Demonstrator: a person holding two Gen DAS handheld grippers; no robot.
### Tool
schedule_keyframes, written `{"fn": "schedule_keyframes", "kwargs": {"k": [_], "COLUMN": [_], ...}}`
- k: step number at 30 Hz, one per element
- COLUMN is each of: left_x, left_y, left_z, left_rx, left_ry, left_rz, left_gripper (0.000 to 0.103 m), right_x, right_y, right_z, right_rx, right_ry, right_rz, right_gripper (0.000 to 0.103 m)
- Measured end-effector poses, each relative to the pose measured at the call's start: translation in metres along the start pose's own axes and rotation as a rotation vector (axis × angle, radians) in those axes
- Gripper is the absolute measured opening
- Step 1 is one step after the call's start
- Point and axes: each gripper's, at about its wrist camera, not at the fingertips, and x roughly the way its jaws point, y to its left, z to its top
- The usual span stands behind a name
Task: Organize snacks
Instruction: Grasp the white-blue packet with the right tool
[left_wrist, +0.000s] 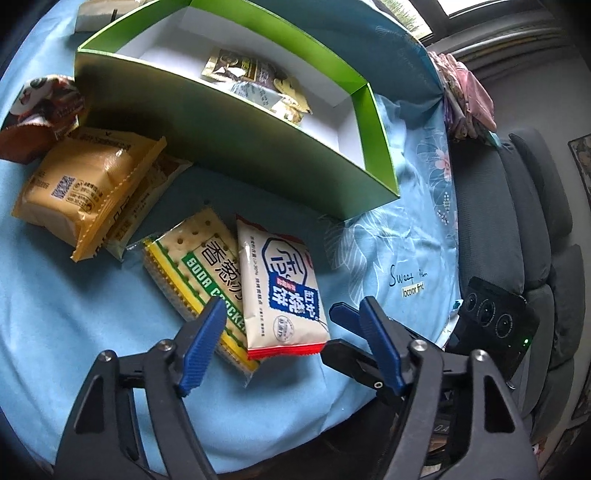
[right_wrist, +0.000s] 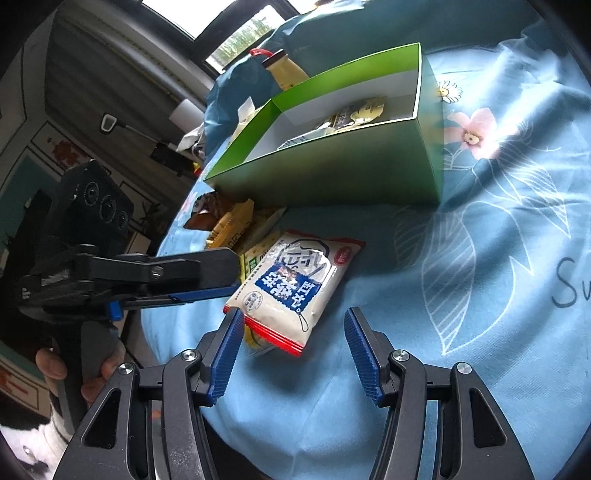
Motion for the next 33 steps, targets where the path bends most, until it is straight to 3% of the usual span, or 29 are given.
{"fn": "schedule_keyframes", "kwargs": {"k": [2, 9, 12, 19, 21, 33], "left_x": [0.001, 0.003, 0.004, 0.006, 0.006, -0.008], "left_y": [0.002, 0.007, 0.011, 0.008, 0.007, -0.007], "left_z": [0.001, 0.003, 0.004, 0.003, 0.003, -0.008], "left_rx": [-0.005, -0.019, -0.025, 0.01, 0.019, 0.082], "left_ry": [0.005, 0.007, 0.012, 0.006, -0.001, -0.064], "left_rz": [-0.001, -0.003, 0.004, 0.051, 0.058, 0.088], "left_gripper": [0.072, 0.044, 0.032, 0.019, 0.019, 0.023], "right_x": [0.002, 0.014, 0.018, 0.025, 0.024, 0.009], "right_y": [-0.004, -0.014, -0.013, -0.005, -0.003, 0.017], "right_z": [0.0, 0.001, 0.001, 0.001, 0.0, -0.003], "right_rx": [0.014, 0.06, 0.058, 0.003, -0.015, -0.099], "right_ry": [0.002, 0.019, 0.024, 0.029, 0.024, -0.019], "right_rz": [0.009, 0.048, 0.058, 0.01, -0.007, -0.057], "right_gripper": [0.059, 0.058, 0.05, 0.035, 0.031, 0.03]}}
